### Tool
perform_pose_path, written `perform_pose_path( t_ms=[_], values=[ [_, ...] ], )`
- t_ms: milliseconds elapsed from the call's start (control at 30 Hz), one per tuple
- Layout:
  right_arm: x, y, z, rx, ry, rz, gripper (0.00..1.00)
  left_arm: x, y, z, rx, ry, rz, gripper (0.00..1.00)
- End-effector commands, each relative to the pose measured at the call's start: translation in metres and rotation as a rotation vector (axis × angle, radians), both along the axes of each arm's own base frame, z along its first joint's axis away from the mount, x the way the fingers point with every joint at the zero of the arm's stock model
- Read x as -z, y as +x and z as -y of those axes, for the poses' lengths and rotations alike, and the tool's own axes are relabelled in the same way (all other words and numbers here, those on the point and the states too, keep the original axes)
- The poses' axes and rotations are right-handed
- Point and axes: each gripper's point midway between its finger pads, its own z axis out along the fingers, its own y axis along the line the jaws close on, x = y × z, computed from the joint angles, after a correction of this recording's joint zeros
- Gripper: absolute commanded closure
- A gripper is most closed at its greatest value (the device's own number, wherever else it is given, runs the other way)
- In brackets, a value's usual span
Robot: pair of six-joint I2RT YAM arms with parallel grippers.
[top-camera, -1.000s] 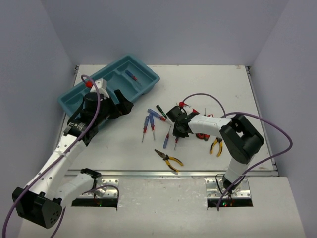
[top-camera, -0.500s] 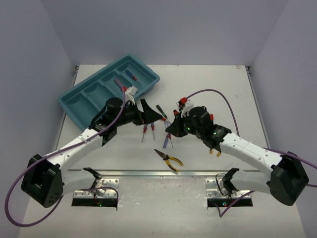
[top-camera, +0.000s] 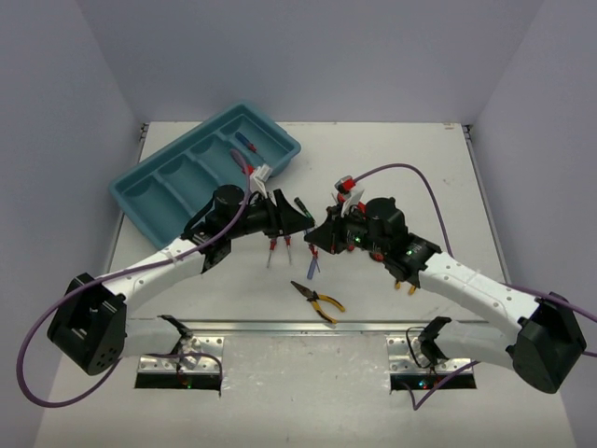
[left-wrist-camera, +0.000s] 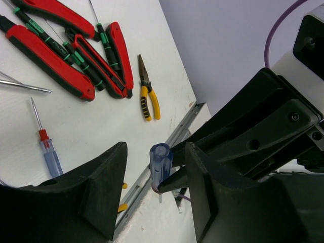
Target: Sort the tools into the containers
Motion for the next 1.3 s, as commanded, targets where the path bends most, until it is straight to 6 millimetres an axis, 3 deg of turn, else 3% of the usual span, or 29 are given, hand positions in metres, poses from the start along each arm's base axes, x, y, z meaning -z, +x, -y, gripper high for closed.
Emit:
perform_pose_path(
  t_ms=[0,100,200,233,267,300,333,367,433,500,600,700,733,767,800,867,900,933,967,1033,1100,1133,1200,1267],
  values=[
    [-0.046,0.014,-0.011,0.009,0.103,0.099,1.00,-0.034,0.002,0.012,0.033,-0.072,0.086,0.70],
    [-0.051,0.016,-0.013,0.017,0.116,0.104,1.00,-0.033,0.001,0.016,0.044,-0.072,0.078,1.00],
    [-0.055,0.017,-0.012,0.019,0.121,0.115,1.00,-0.029,0.014,0.013,-0.020,-0.036,0.069,1.00],
    [-0.056,0.017,-0.011,0.025,0.118,0.117,0.92,-0.028,0.020,0.011,-0.051,-0.017,0.069,1.00],
    [-0.055,0.018,-0.009,0.033,0.111,0.118,0.63,-0.026,0.027,0.009,-0.082,0.004,0.064,1.00],
    [-0.054,0.019,-0.006,0.047,0.101,0.116,0.21,-0.024,0.034,0.006,-0.112,0.031,0.059,1.00],
    [-0.052,0.021,-0.003,0.070,0.086,0.107,0.03,-0.024,0.041,0.003,-0.147,0.059,0.058,1.00],
    [-0.045,0.022,0.003,0.101,0.051,0.082,0.01,-0.019,0.053,-0.004,-0.213,0.095,0.054,1.00],
    [-0.043,0.038,0.025,0.240,-0.031,0.050,0.01,-0.002,0.084,-0.037,-0.404,0.262,-0.004,1.00],
    [-0.028,0.046,0.054,0.388,-0.136,-0.006,0.01,-0.019,0.127,-0.071,-0.592,0.334,0.026,1.00],
    [-0.015,0.048,0.095,0.538,-0.209,-0.060,0.01,-0.003,0.185,-0.121,-0.745,0.418,-0.038,1.00],
    [-0.012,0.046,0.111,0.566,-0.193,-0.074,0.01,-0.010,0.240,-0.152,-0.866,0.434,-0.051,1.00],
    [-0.011,0.045,0.114,0.562,-0.191,-0.079,0.01,-0.014,0.267,-0.157,-0.889,0.415,-0.056,1.00],
    [-0.011,0.044,0.117,0.560,-0.191,-0.085,0.01,-0.007,0.287,-0.165,-0.915,0.418,-0.078,1.00],
    [-0.010,0.044,0.119,0.559,-0.196,-0.090,0.01,0.013,0.298,-0.176,-0.943,0.450,-0.122,1.00],
    [-0.006,0.044,0.123,0.555,-0.220,-0.095,0.01,-0.009,0.331,-0.194,-1.007,0.433,-0.105,1.00],
    [-0.005,0.042,0.123,0.547,-0.224,-0.096,0.01,-0.008,0.341,-0.198,-1.021,0.436,-0.105,1.00],
    [-0.002,0.041,0.123,0.537,-0.230,-0.098,0.01,0.018,0.354,-0.204,-1.026,0.468,-0.138,1.00],
    [0.002,0.041,0.122,0.526,-0.240,-0.106,0.01,0.022,0.366,-0.206,-1.029,0.472,-0.136,1.00],
    [0.014,0.040,0.119,0.506,-0.261,-0.136,0.01,0.028,0.381,-0.207,-1.035,0.481,-0.143,0.90],
    [0.024,0.040,0.118,0.511,-0.274,-0.176,0.01,0.025,0.386,-0.205,-1.026,0.466,-0.136,0.64],
    [0.035,0.041,0.116,0.514,-0.299,-0.214,0.01,0.025,0.384,-0.203,-1.012,0.460,-0.136,0.37],
    [0.046,0.045,0.112,0.528,-0.314,-0.276,0.01,0.016,0.382,-0.199,-1.003,0.436,-0.117,0.25],
    [0.064,0.047,0.111,0.575,-0.360,-0.356,0.01,-0.008,0.376,-0.196,-0.992,0.409,-0.084,0.22]
  ],
)
